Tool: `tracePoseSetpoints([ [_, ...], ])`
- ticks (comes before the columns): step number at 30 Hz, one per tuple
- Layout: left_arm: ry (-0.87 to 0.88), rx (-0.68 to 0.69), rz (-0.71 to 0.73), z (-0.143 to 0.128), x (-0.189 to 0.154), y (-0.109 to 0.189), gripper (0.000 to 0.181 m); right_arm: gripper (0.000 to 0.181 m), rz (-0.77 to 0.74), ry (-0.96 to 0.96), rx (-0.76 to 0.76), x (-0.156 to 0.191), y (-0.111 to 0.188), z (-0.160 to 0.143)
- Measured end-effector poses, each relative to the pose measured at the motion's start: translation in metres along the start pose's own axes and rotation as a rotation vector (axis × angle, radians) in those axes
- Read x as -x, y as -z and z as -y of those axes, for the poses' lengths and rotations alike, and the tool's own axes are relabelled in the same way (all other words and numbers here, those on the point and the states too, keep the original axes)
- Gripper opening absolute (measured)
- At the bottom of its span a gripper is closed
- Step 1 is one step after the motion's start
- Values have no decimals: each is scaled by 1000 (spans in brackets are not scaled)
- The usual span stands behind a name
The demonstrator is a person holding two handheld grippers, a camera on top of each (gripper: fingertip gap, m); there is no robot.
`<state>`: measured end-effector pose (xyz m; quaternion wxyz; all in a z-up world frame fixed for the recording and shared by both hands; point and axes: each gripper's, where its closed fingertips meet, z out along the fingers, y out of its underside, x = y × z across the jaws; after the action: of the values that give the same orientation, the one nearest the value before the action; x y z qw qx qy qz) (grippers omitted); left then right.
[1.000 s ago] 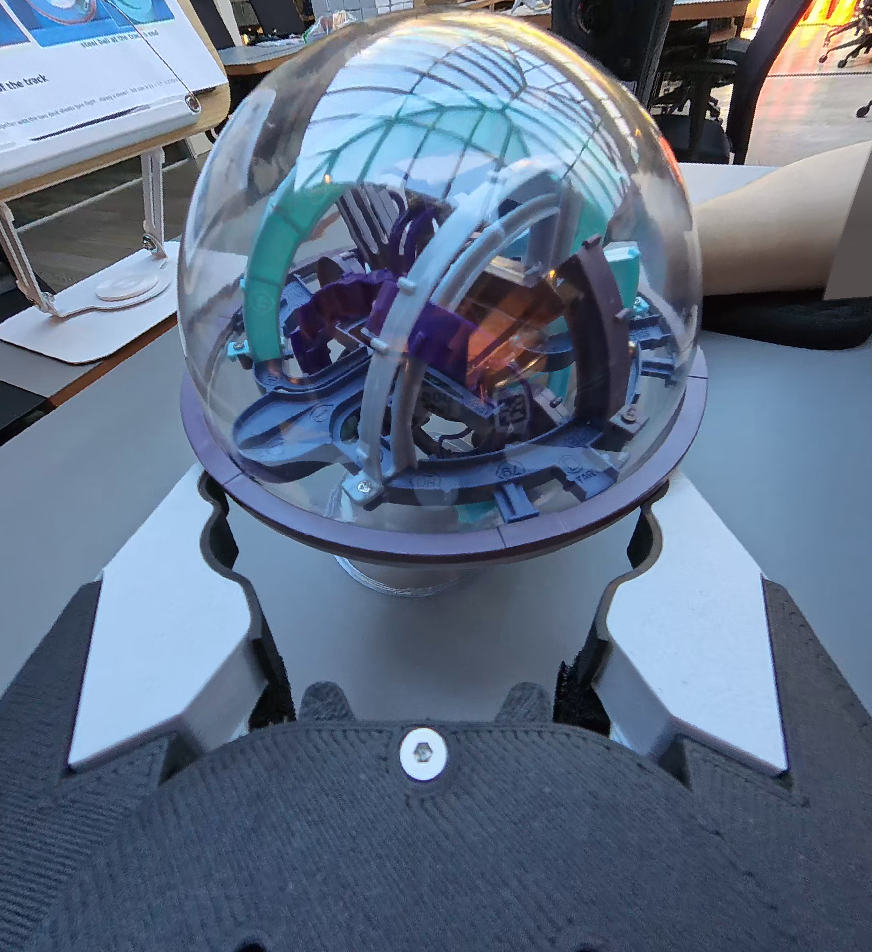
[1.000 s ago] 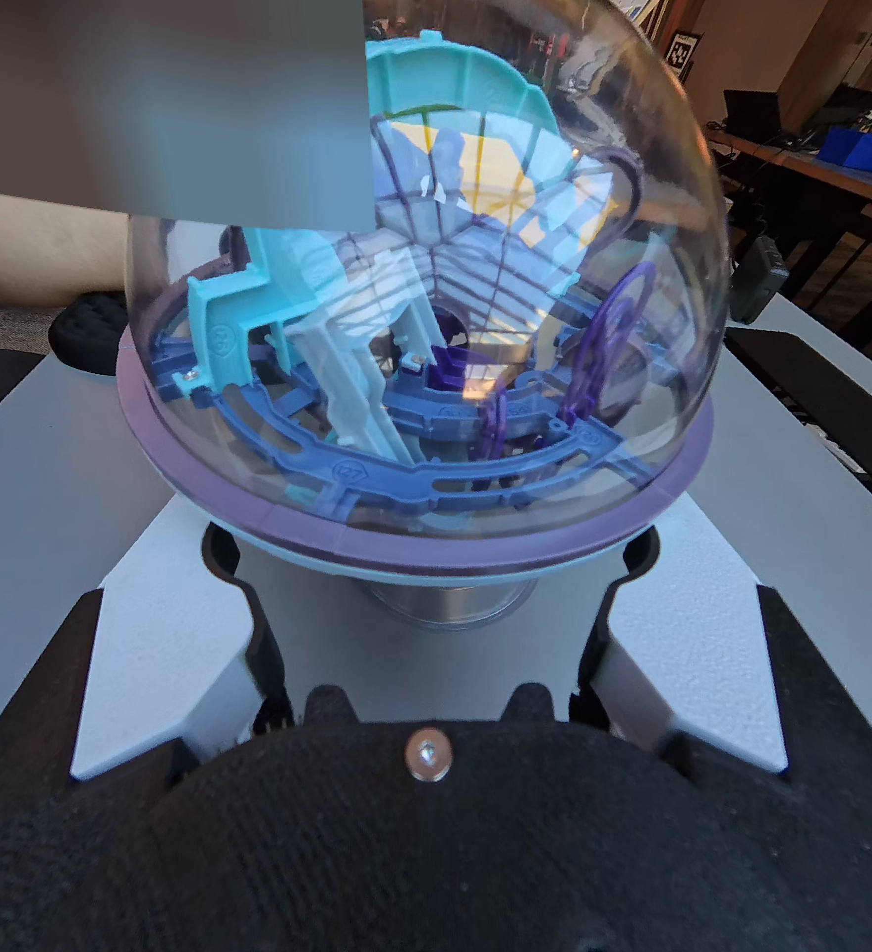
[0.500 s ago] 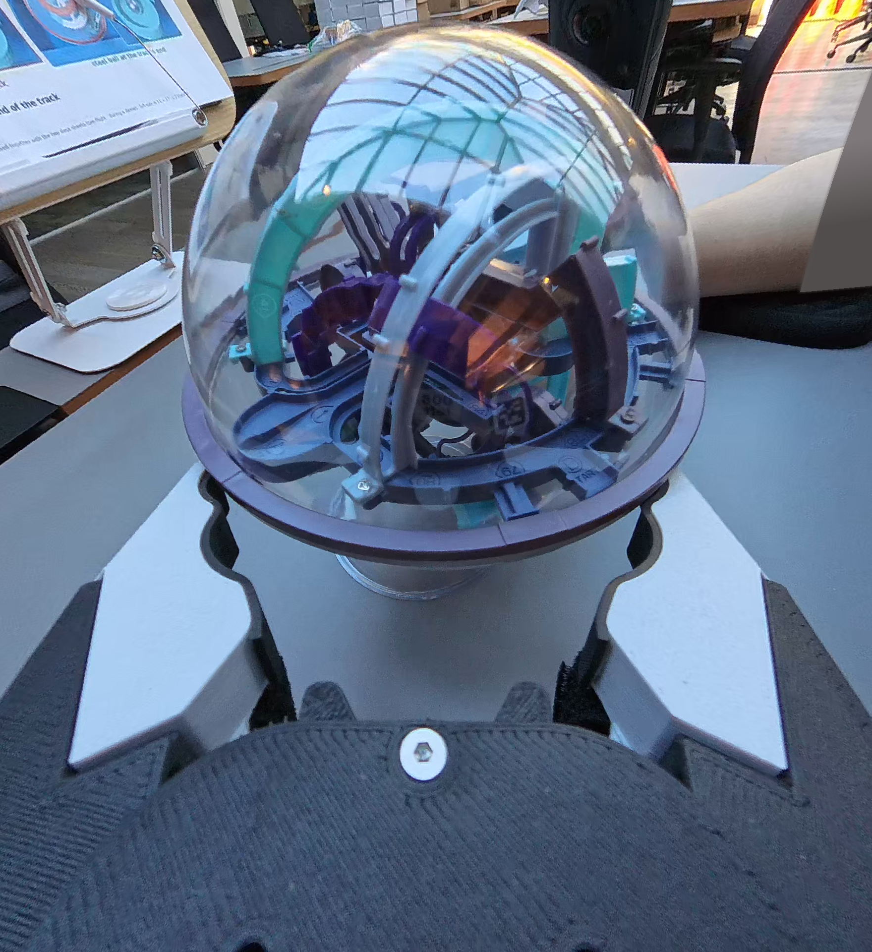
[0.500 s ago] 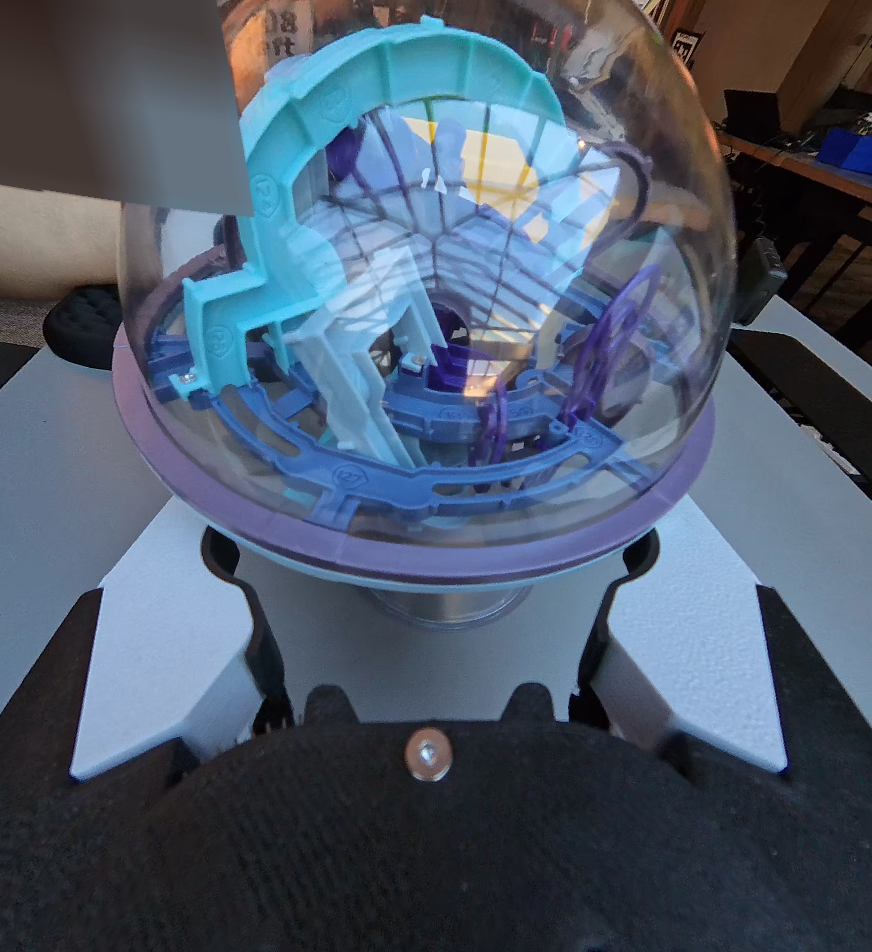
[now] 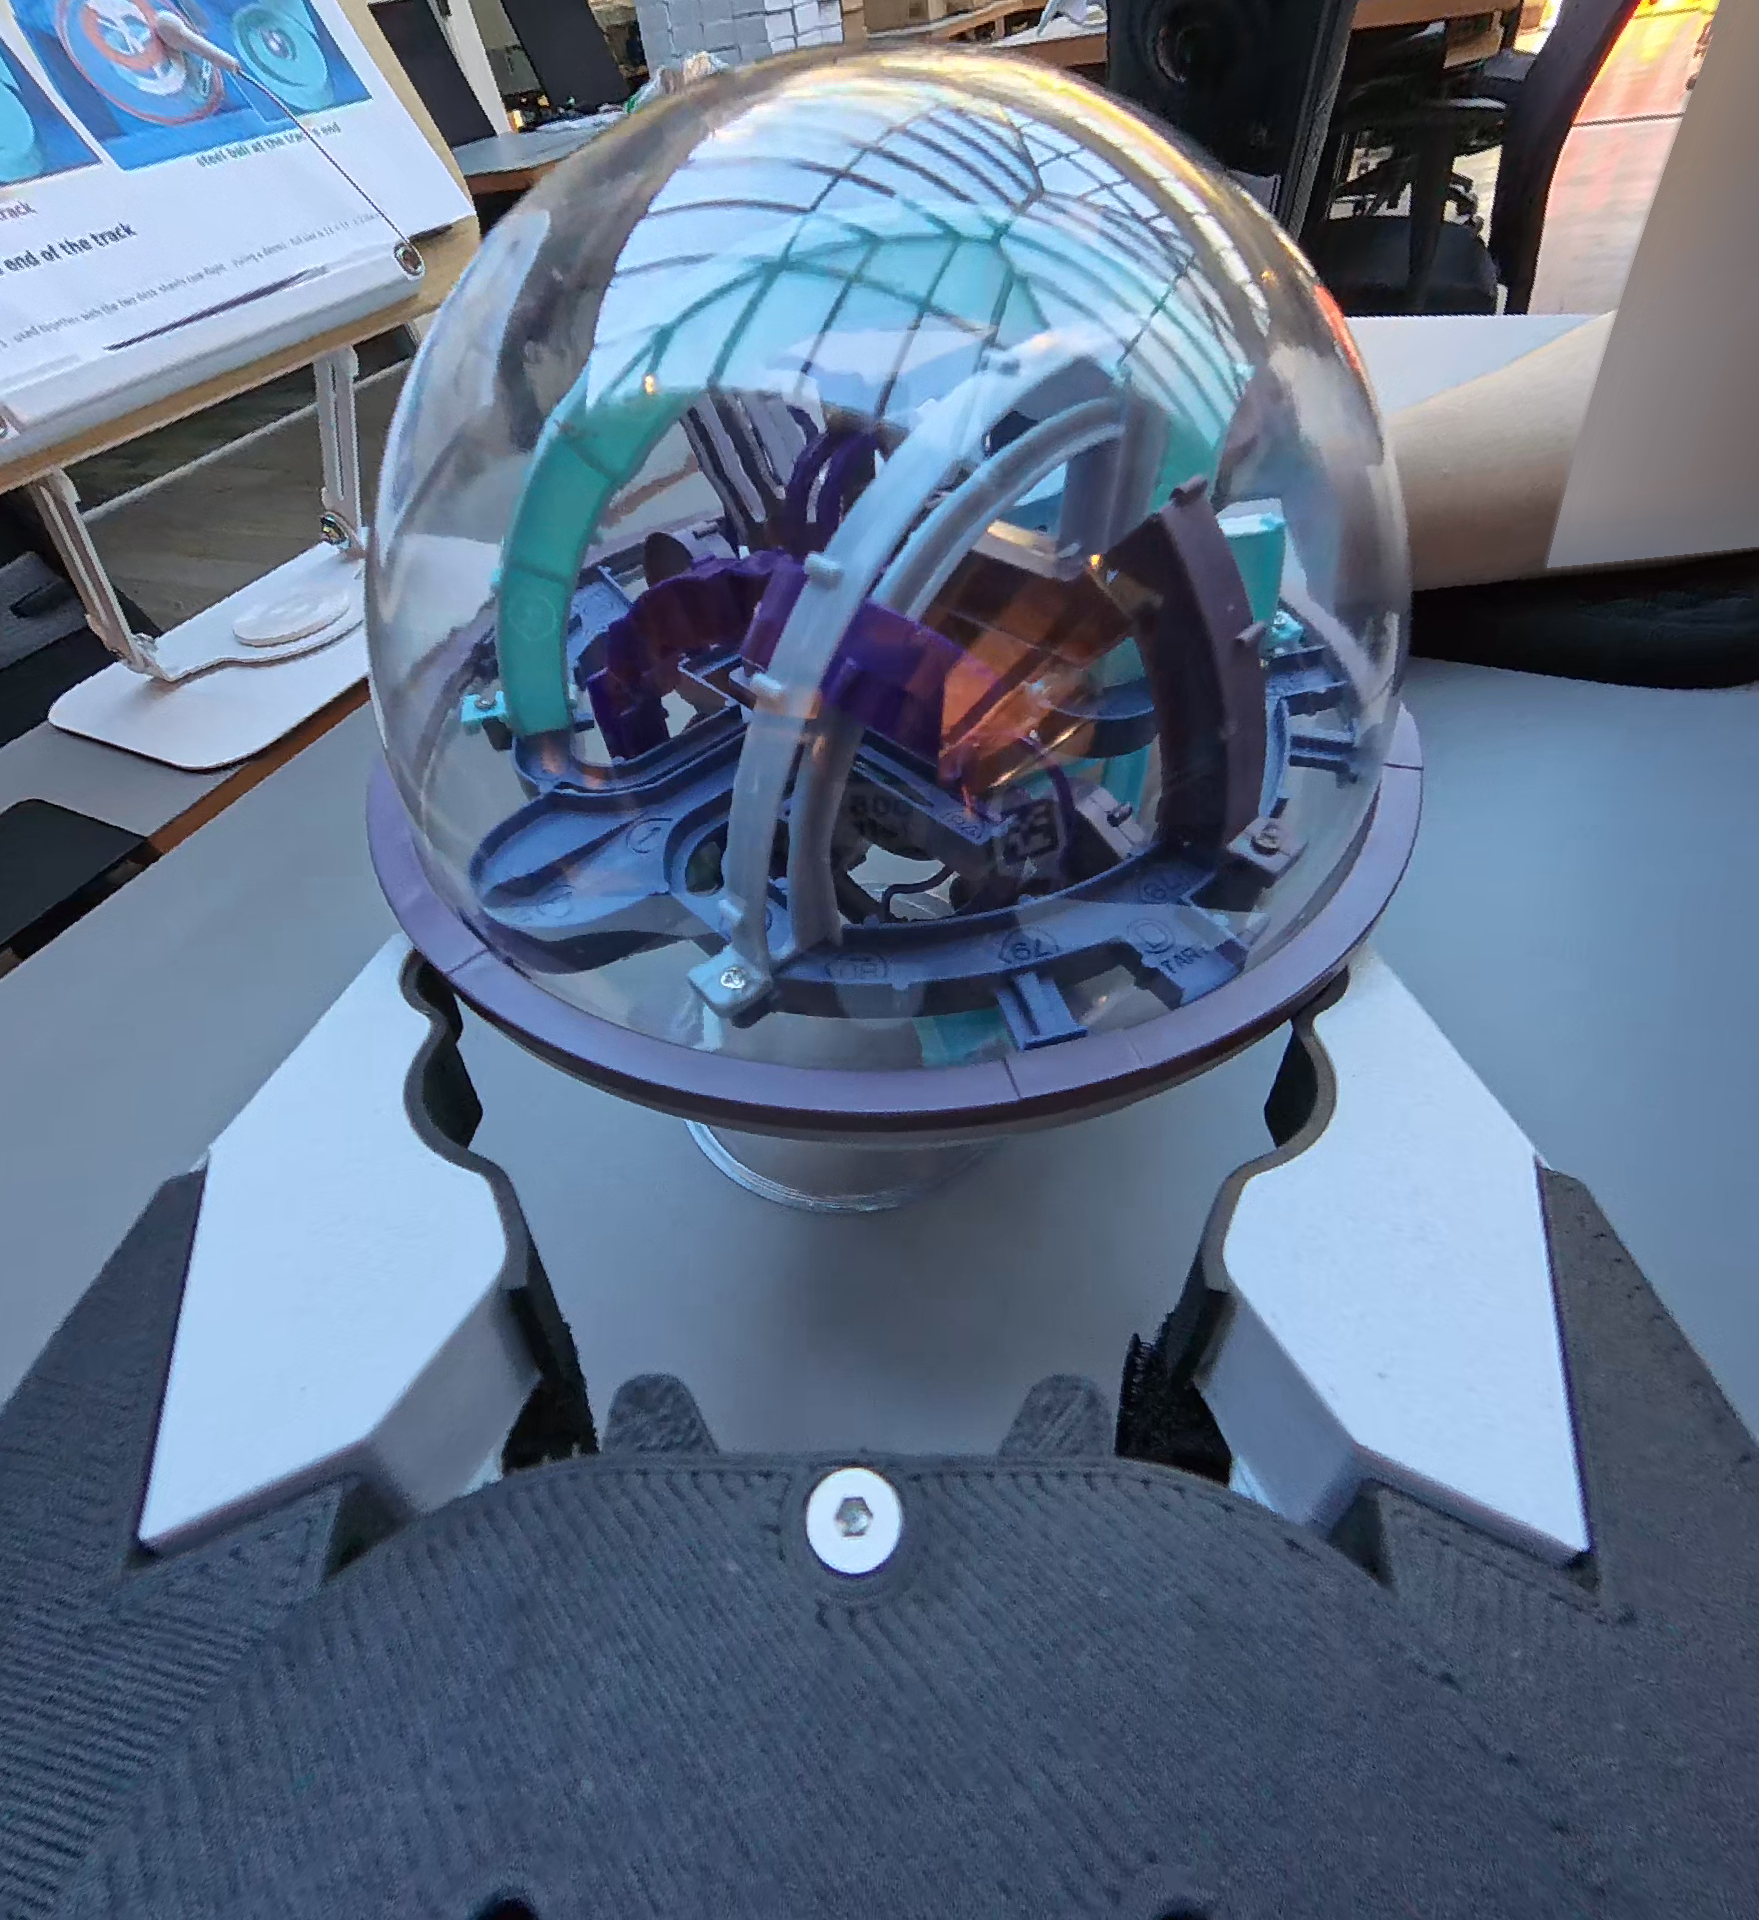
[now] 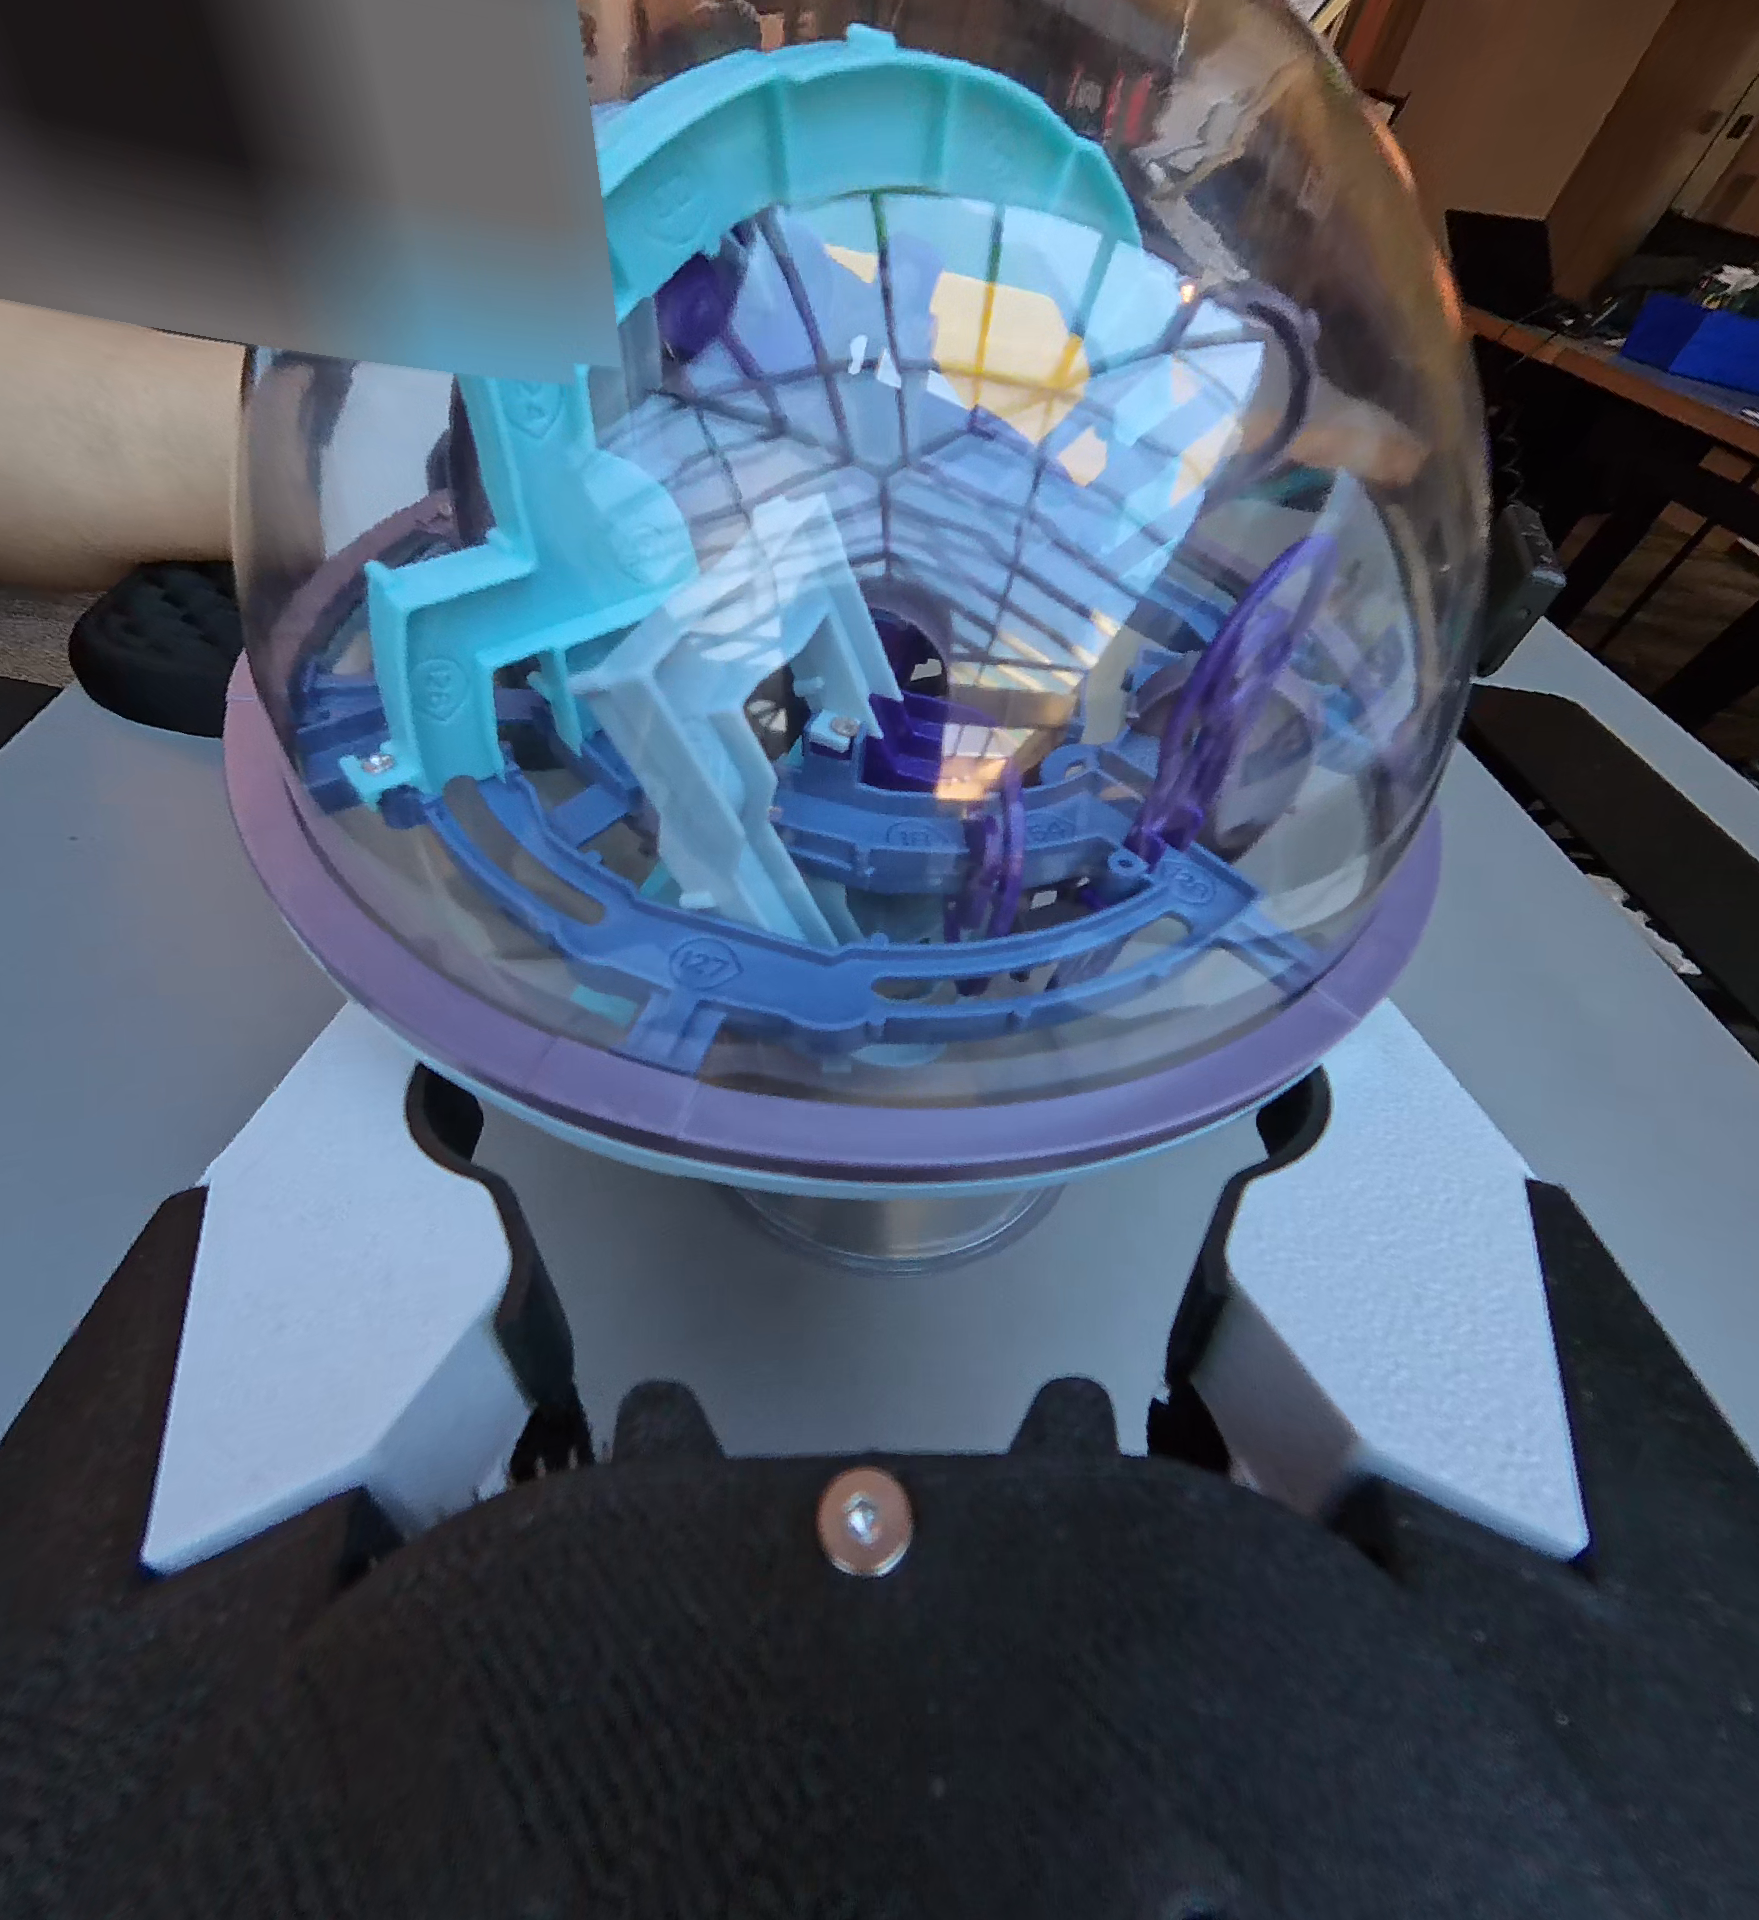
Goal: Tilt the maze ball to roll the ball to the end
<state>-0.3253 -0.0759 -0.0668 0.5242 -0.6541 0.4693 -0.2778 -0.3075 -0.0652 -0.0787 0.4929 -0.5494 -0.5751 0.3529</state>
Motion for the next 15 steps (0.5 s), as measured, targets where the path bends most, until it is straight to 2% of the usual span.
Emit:
tracePoseSetpoints([
  [15,-76,10,28,1,-1,0,154,154,-35,81,-13,-1,1,2],
])
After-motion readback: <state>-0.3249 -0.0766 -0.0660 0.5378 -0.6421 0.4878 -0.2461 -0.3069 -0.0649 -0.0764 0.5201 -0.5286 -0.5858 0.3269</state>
